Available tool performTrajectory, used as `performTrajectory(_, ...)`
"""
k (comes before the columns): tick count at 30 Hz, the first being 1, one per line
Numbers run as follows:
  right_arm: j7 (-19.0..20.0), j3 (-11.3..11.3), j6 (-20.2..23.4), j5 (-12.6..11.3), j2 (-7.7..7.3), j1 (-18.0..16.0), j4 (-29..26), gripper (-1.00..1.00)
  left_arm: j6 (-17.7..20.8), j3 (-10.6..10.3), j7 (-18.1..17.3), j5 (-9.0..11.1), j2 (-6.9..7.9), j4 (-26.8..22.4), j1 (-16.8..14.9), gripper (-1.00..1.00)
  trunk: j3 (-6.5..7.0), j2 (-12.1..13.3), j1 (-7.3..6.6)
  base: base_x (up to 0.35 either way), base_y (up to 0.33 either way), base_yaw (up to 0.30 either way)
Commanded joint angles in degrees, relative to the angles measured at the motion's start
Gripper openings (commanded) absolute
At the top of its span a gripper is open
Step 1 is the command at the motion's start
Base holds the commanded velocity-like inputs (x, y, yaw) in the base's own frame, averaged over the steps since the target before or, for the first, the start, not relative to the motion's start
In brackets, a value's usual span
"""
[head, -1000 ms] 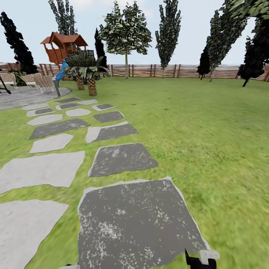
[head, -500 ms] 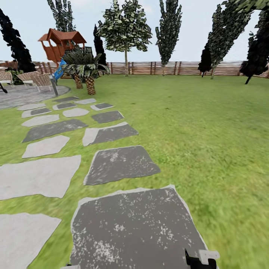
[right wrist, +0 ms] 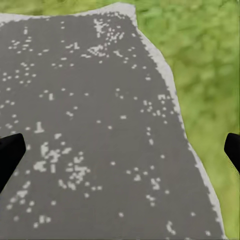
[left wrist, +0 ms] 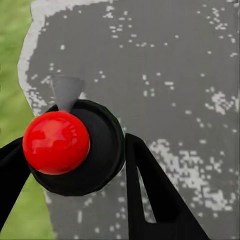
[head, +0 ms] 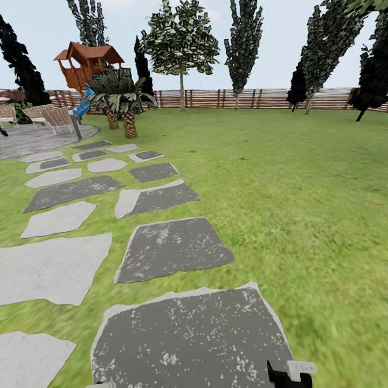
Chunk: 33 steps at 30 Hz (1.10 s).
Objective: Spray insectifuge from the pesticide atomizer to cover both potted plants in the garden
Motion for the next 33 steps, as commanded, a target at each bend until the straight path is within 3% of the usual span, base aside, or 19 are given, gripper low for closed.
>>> performTrajectory(1,0.0,-0.5,-0.2,0.6,0.0,0.0,0.1,1.0,-0.1,0.5,-0.4,-0.1,0.01,0.0,0.0,-1.0,-0.05,0.0,0.03,0.34,0.0,0.0)
performTrajectory(33,0.0,-0.5,-0.2,0.6,0.0,0.0,0.1,1.0,-0.1,0.5,-0.4,0.0,0.01,0.0,0.0,-1.0,-0.05,0.0,0.03,0.34,0.0,0.0)
